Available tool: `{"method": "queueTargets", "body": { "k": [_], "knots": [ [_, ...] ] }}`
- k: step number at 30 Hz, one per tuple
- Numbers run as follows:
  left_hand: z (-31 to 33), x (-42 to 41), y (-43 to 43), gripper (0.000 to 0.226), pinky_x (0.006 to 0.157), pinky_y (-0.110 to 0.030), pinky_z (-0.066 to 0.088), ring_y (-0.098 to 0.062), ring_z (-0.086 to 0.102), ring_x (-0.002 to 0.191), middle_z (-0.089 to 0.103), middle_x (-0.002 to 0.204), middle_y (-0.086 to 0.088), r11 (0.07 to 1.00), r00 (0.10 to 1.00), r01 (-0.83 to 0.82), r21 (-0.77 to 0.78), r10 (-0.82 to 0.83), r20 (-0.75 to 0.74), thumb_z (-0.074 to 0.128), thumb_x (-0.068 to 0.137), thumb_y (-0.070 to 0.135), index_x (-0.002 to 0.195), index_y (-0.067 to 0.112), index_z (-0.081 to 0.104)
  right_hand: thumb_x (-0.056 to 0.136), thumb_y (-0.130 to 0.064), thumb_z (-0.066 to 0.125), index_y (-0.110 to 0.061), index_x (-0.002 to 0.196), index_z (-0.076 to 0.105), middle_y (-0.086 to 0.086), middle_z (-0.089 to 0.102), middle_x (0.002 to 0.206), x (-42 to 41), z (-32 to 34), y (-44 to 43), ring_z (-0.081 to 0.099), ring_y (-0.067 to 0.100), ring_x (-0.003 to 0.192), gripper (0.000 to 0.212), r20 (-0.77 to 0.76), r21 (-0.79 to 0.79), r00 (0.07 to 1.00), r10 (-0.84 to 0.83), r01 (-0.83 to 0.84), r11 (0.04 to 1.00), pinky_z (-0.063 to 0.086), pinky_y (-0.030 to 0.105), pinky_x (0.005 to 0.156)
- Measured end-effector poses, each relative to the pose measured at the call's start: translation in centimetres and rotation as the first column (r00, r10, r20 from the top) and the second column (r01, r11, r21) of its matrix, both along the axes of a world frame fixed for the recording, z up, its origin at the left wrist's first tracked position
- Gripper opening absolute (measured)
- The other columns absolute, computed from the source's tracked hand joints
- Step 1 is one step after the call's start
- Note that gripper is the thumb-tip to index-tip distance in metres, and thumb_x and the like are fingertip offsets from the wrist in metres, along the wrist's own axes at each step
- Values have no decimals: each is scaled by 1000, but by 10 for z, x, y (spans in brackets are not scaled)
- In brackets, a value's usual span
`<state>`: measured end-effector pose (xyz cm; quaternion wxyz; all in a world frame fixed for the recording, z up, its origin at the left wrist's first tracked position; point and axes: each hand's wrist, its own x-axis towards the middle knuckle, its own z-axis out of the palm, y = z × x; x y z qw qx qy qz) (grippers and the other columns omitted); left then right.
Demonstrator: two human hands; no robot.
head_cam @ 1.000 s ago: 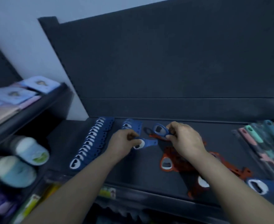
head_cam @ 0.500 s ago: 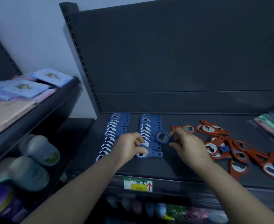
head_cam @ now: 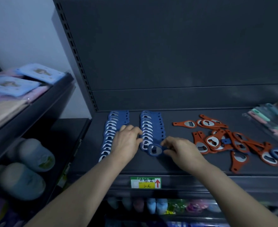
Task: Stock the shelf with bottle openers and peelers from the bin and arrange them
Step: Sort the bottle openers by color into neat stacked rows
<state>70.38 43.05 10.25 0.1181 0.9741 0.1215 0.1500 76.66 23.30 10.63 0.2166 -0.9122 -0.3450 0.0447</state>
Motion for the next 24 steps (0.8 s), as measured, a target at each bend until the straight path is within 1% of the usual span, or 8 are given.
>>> {"method": "queueTargets", "body": {
  "k": [2,5,9,11,15,17,21,24],
  "knots": [
    [2,-7,7,27,94,-33,42,-18,47,112,59,117,5,999,1000,-24,45,25,-13,60,92,33,118,25,61,88,-27,62,-29,114,60,-6,64,109,-3,-1,8,57,18,105,26,-16,-23,1000,14,-14,1000,43,30,84],
    [5,-16,12,27,94,-32,42,-17,47,113,59,118,6,998,999,-41,49,40,6,59,93,30,119,25,60,89,-31,60,-30,115,60,-5,59,111,-6,-2,19,56,20,105,26,-1,-42,1000,4,-4,999,44,31,82],
    [8,-24,13,27,94,-32,41,-16,46,116,56,122,7,993,998,-64,98,65,-14,55,95,31,122,27,58,94,-38,52,-33,122,58,-3,51,115,-9,-1,27,56,22,104,29,111,-134,994,-4,19,991,40,30,78],
    [8,-26,12,28,95,-32,39,-16,45,117,55,124,7,989,997,-66,132,71,-35,54,96,32,123,28,57,95,-41,49,-34,123,58,-3,50,117,-10,0,30,55,22,104,30,160,-161,987,-8,34,986,39,29,79],
    [11,-26,9,27,96,-33,40,-17,45,116,56,123,7,992,997,-66,111,70,-36,54,96,31,123,27,57,93,-46,51,-34,118,64,-4,52,112,-8,-2,34,47,20,109,30,291,-224,956,25,43,974,37,33,84],
    [14,-24,7,27,95,-34,41,-17,46,115,57,121,6,993,997,-65,102,68,-22,54,95,31,122,27,58,90,-44,55,-32,116,66,-3,54,111,-6,-2,34,46,21,109,30,322,-216,946,25,47,975,37,35,84],
    [19,-14,-3,26,93,-36,43,-19,46,113,58,118,4,994,999,-42,98,44,-18,54,95,30,120,25,59,86,-37,64,-25,108,70,1,60,102,-4,-1,22,54,26,101,25,357,-136,934,-9,62,989,42,36,78],
    [22,0,-19,26,92,-36,43,-19,46,113,58,120,4,995,1000,-11,96,13,-26,55,94,29,120,25,59,86,-34,63,-25,103,71,1,61,97,3,-1,1,56,26,96,21,372,-146,928,-27,87,985,43,36,74]
  ]
}}
